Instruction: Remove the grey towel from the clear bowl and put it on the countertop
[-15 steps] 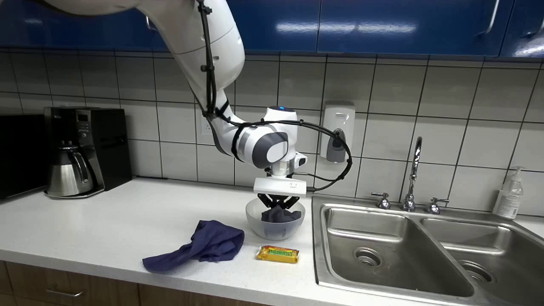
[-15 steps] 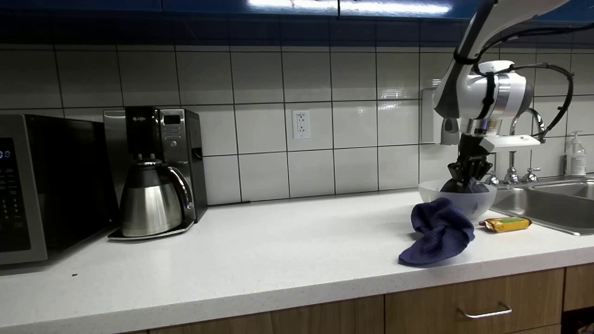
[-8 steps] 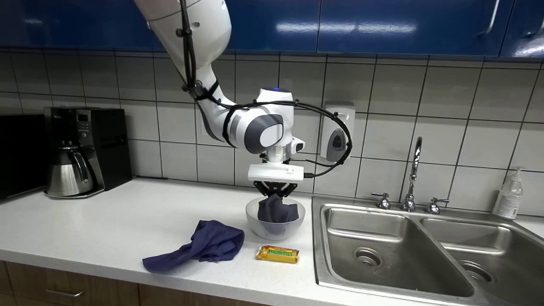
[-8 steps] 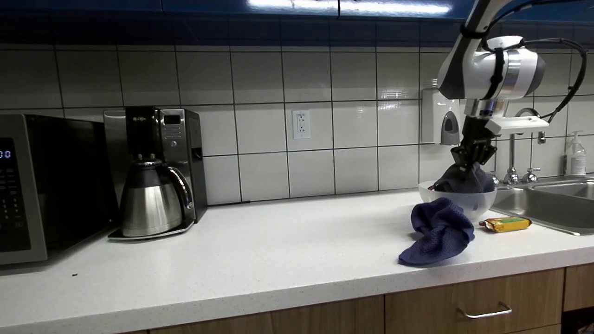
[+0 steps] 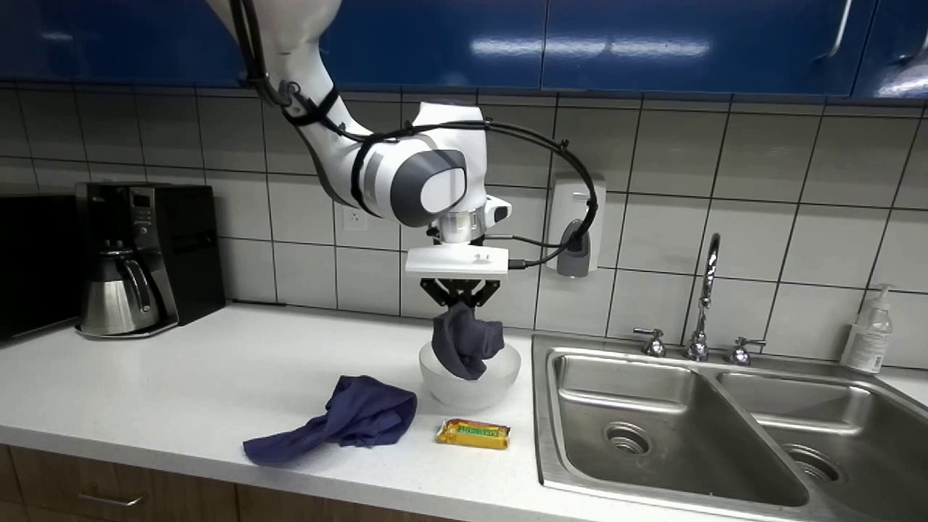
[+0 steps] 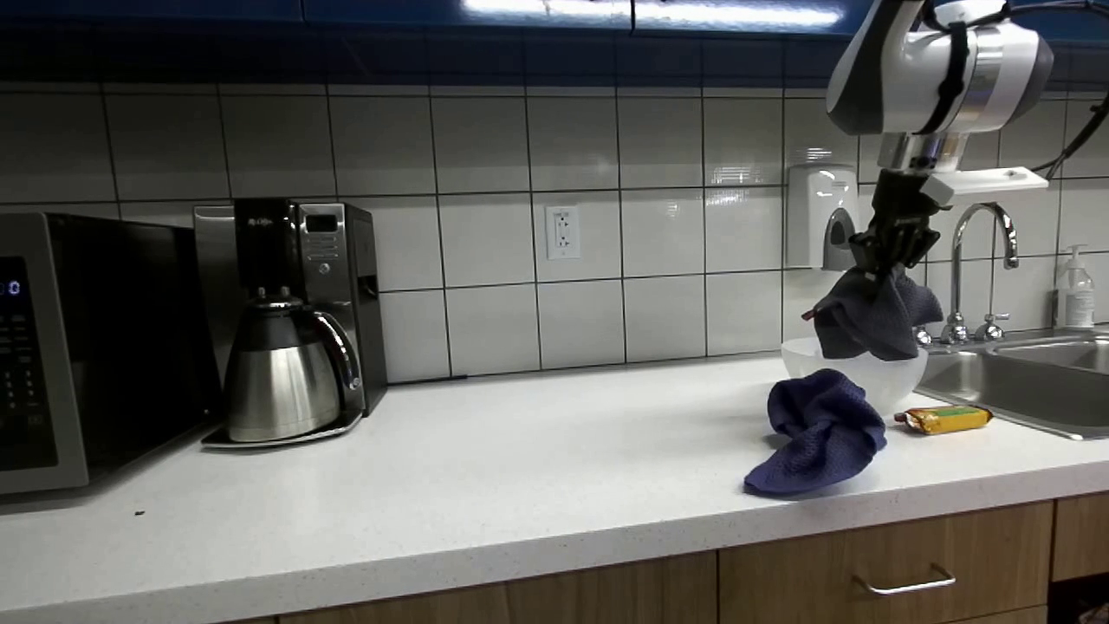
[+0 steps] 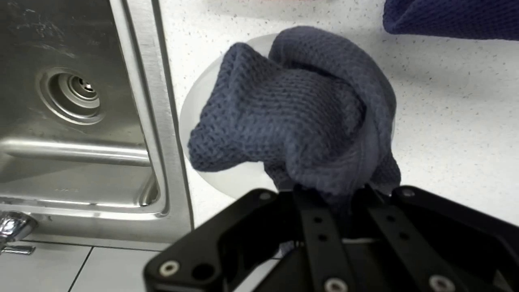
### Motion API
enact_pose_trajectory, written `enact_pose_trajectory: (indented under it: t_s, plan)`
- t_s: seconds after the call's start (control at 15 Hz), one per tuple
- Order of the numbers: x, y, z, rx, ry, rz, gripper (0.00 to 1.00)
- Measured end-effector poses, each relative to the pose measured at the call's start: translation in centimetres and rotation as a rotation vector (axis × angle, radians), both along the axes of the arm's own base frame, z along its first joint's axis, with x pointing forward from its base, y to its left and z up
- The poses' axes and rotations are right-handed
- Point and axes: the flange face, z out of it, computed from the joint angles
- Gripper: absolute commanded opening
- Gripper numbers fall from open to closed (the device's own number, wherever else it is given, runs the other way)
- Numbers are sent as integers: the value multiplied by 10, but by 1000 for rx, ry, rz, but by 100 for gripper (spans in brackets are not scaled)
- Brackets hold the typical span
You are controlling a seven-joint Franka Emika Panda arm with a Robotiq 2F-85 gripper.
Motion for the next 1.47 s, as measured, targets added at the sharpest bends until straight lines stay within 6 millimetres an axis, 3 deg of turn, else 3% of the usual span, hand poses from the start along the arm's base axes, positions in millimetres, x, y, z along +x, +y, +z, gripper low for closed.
enact_pose_trajectory:
  t_s: [0.4,0.67,1.13,1.47]
  plan:
    - [-17,35,37,-12,-52,49,3]
    - [-21,70,48,-11,-69,110,3]
    - [-12,140,45,-2,-62,247,3]
    - [-5,189,32,3,-37,341,3]
